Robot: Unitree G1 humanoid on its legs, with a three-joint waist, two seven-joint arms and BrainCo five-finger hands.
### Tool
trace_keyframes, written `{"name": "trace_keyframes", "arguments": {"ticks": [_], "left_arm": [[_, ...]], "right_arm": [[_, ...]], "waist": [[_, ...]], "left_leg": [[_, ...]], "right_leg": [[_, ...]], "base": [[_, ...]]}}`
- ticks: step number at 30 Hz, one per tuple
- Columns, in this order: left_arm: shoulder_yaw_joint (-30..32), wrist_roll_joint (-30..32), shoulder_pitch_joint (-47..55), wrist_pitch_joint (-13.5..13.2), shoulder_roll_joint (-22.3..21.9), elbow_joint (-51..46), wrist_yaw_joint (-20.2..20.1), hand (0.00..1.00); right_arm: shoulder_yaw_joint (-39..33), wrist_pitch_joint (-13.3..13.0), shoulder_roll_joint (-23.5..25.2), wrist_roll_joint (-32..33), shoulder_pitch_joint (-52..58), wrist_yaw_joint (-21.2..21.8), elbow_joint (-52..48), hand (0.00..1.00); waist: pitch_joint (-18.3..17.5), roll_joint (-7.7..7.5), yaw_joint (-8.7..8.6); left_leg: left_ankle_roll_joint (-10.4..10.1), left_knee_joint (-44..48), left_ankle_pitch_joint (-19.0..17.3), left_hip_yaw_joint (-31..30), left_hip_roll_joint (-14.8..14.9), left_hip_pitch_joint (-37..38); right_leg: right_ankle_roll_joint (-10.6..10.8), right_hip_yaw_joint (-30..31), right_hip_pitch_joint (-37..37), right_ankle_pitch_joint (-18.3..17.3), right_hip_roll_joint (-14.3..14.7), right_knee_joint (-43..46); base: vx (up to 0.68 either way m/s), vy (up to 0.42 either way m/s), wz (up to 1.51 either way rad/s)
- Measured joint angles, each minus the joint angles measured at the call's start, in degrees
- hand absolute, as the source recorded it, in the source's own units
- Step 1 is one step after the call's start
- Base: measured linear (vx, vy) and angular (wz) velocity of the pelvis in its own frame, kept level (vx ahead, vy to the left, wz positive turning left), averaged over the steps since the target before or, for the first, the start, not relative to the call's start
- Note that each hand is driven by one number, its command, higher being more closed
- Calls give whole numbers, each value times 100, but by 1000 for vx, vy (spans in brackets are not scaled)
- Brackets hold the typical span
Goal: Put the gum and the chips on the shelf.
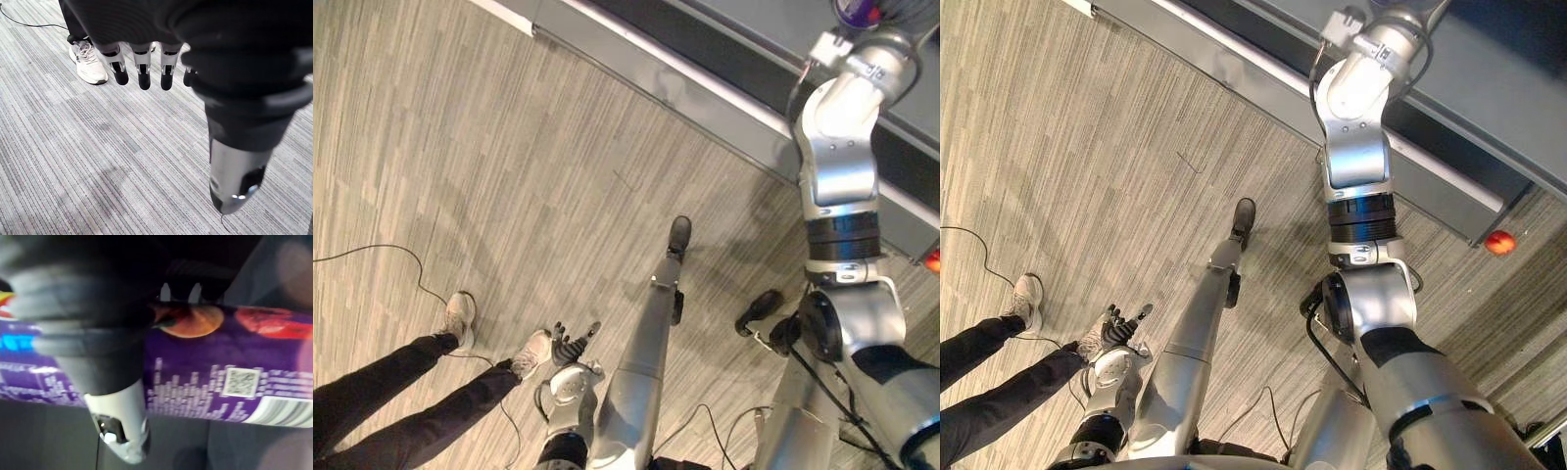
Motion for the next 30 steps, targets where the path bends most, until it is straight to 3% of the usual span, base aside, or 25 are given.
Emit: {"name": "trace_keyframes", "arguments": {"ticks": [14, 30], "left_arm": [[46, 2, -7, 3, 0, 89, 0, 0], [-30, 12, -7, 21, 7, 302, -9, 0]], "right_arm": [[97, 0, 208, 3, 86, 132, 197, 0], [119, -3, 620, 124, 848, 188, 199, 0]], "waist": [[3, -4, -48], [-2, -9, -90]], "left_leg": [[-18, -39, -6, 114, 188, 154], [-15, -684, 22, 391, 383, 1367]], "right_leg": [[-51, 91, 68, 33, 187, -96], [-96, 162, 1125, 233, 423, -829]], "base": [[-10, -1, -7], [29, -19, -10]]}}
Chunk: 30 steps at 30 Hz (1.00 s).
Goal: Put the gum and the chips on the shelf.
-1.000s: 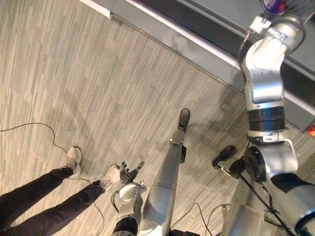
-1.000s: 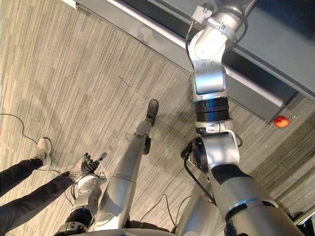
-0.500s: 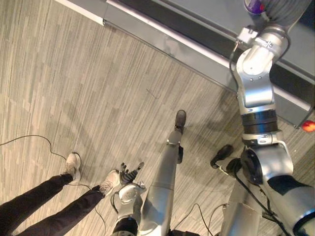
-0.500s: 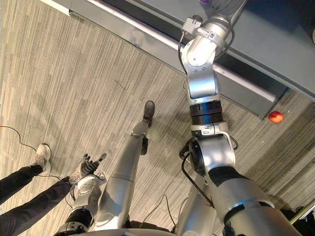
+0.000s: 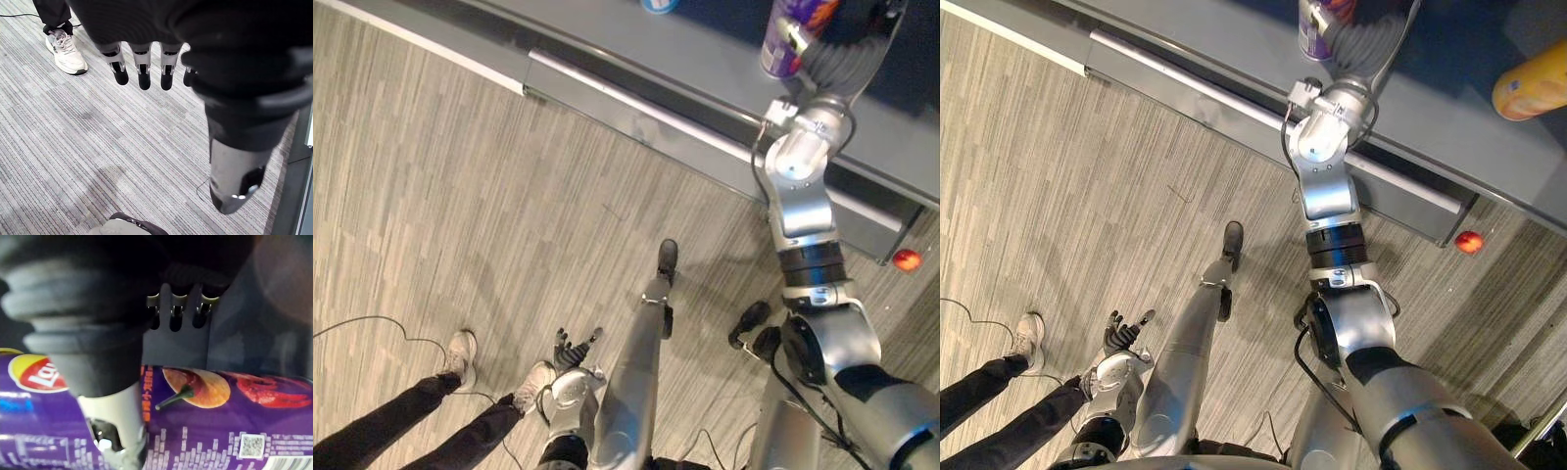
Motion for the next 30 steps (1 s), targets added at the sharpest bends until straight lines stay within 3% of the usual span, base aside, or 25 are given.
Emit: {"name": "trace_keyframes", "arguments": {"ticks": [8, 16, 19, 26, 30], "left_arm": [[22, 63, 8, 82, 65, 231, -22, 0], [69, 170, 92, 196, 75, 479, -104, 0], [108, 291, 122, 236, 82, 523, -105, 0], [325, 649, 295, 369, 71, 1055, -154, 0], [266, 811, 373, 390, 165, 1474, -274, 0]], "right_arm": [[385, -23, 367, 0, 832, 135, -3, 0], [1258, -186, 870, 1, 2375, 612, -31, 0], [1600, -194, 952, 1, 2789, 727, -30, 0], [1917, -389, 909, -15, 4647, 1456, 139, 0], [1702, -430, 617, -77, 5322, 2010, 979, 0]], "waist": [[-23, -43, -148], [-269, -323, -452], [-328, -410, -488], [-1163, -685, -616], [-1595, -716, -814]], "left_leg": [[13, -296, -8, 233, 167, 831], [11, -992, 113, 438, 255, 1947], [9, -1130, 111, 526, 308, 2245], [-10, -1586, 37, 803, 481, 3176], [-8, -1893, 38, 851, 496, 3628]], "right_leg": [[38, 109, 733, 174, 209, -448], [108, 166, 1690, 364, 399, -1117], [137, 178, 1992, 439, 484, -1346], [226, 323, 2967, 794, 815, -2369], [288, 384, 3499, 1079, 974, -3065]], "base": [[23, -26, -18], [61, -37, -13], [72, -21, -17], [62, 9, -25], [68, 47, -16]]}}
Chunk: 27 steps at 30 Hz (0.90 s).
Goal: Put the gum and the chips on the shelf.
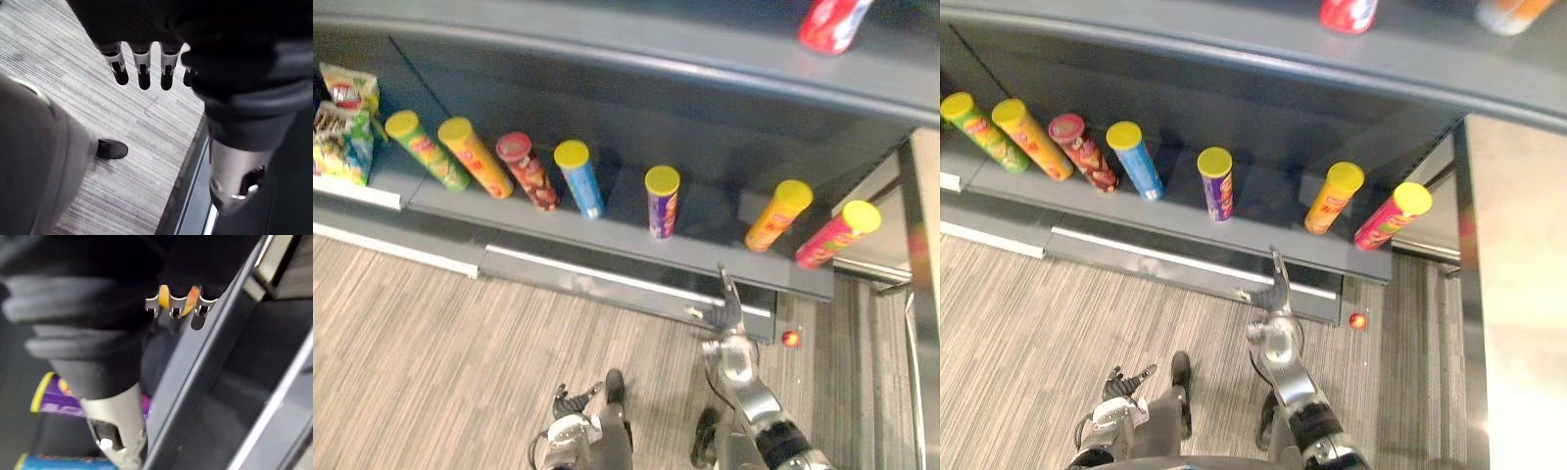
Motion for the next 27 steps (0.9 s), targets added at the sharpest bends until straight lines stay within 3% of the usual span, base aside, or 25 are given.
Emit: {"name": "trace_keyframes", "arguments": {"ticks": [1, 5, 9, 13, 17, 23, 27], "left_arm": [[-74, 1, 27, 12, 54, 75, -60, 0], [-108, 122, 233, 57, 218, 126, -286, 0], [-130, 214, 581, 62, 303, 260, -420, 0], [-81, 223, 648, 59, 307, 370, -504, 0], [52, 219, 659, 57, 307, 462, -624, 0], [165, 210, 666, 58, 302, 583, -783, 0], [244, 187, 663, 61, 304, 693, -912, 0]], "right_arm": [[-59, -1, -123, -3, 206, 187, 184, 0], [-357, 2, -267, -57, 853, 702, 768, 0], [-858, 28, -285, -55, 1308, 1071, 1775, 0], [-1405, 14, -289, -44, 1245, 1157, 2418, 0], [-2467, 40, -172, 71, 1145, 1212, 2950, 0], [-3240, 500, -237, 199, 1198, 1261, 3577, 0], [-3668, 574, -188, 646, 1333, 1306, 3760, 0]], "waist": [[-53, -21, -76], [-256, -114, -97], [-618, -83, -167], [-680, -21, -272], [-738, -13, -260], [-817, -17, -272], [-830, -3, -332]], "left_leg": [[2, -75, 1, 10, -14, 124], [3, -318, 1, 172, -67, 503], [30, -489, -42, 374, -110, 860], [44, -491, -95, 481, -127, 1021], [79, -527, -154, 487, -160, 1218], [96, -534, -208, 498, -242, 1289], [103, -535, -253, 508, -282, 1305]], "right_leg": [[27, 14, 145, 69, 19, -162], [71, 190, 461, 217, 66, -525], [124, 480, 722, 395, 112, -893], [145, 649, 841, 564, 122, -1100], [172, 675, 1124, 617, 105, -1292], [175, 693, 1224, 617, 29, -1361], [182, 702, 1272, 621, 0, -1438]], "base": [[61, 55, -8], [63, 43, -22], [68, 35, -35], [-10, 32, -30], [-42, 29, -1], [-5, 32, 0], [47, 16, 0]]}}
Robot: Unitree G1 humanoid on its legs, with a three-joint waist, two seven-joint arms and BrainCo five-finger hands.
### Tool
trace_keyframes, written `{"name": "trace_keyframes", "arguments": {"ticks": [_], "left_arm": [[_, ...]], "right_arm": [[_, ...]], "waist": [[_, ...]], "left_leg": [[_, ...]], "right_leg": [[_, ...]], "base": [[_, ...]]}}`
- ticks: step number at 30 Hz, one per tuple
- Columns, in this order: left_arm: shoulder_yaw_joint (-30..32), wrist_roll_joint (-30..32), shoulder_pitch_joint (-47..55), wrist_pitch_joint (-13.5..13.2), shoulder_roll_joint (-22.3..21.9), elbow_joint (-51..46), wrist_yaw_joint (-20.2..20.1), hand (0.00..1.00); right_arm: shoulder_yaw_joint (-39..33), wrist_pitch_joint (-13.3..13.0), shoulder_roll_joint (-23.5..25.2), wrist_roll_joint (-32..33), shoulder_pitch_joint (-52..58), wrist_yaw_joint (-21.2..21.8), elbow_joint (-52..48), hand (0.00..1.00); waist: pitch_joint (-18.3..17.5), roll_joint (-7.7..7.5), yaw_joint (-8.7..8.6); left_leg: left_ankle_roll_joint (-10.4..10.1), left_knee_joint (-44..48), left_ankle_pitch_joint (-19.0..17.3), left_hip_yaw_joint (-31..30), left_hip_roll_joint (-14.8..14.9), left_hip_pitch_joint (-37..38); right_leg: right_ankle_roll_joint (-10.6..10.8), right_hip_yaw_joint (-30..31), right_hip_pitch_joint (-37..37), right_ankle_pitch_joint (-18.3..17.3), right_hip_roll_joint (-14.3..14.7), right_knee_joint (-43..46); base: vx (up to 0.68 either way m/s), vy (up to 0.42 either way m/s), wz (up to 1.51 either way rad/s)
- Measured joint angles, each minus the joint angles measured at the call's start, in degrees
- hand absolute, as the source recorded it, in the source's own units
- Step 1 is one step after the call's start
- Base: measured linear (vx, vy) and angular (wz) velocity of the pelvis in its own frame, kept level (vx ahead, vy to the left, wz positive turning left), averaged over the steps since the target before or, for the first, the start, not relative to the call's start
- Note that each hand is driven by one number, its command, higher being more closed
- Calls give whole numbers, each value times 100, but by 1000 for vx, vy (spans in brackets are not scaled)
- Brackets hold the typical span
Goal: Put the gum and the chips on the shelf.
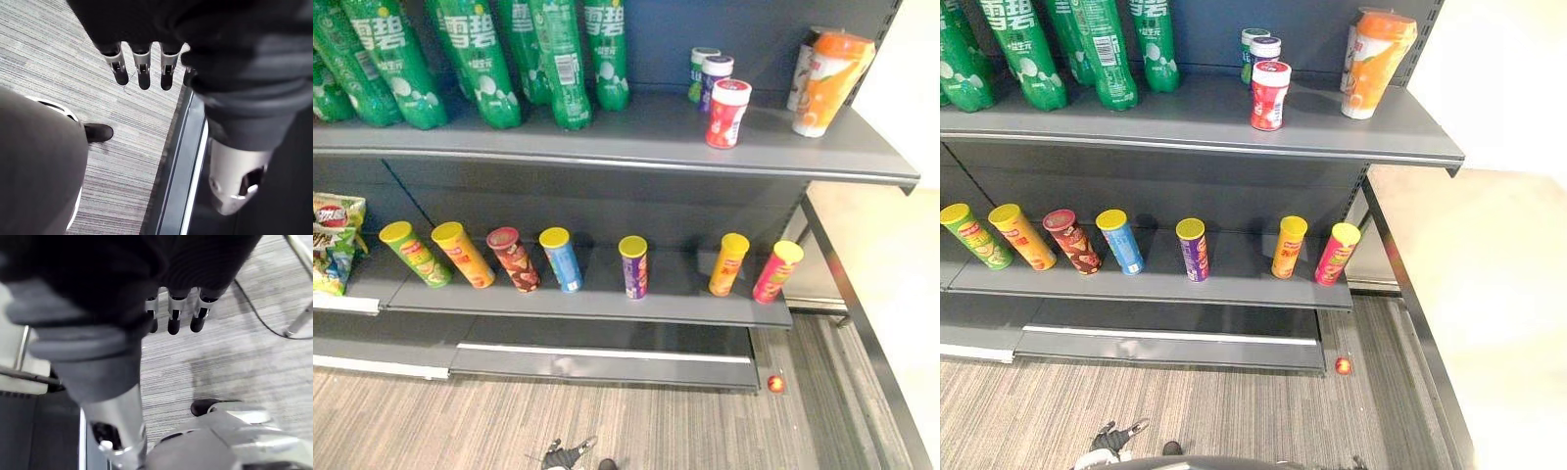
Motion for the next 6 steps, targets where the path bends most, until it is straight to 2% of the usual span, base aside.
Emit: {"name": "trace_keyframes", "arguments": {"ticks": [6], "left_arm": [[132, -110, -1, 59, 0, 118, -209, 0]], "right_arm": [[-579, 97, 37, 802, -32, 96, 219, 0]], "waist": [[-23, 44, -63]], "left_leg": [[21, 0, -85, 142, -37, 123]], "right_leg": [[59, 102, 105, 47, -25, -94]], "base": [[80, 9, -11]]}}
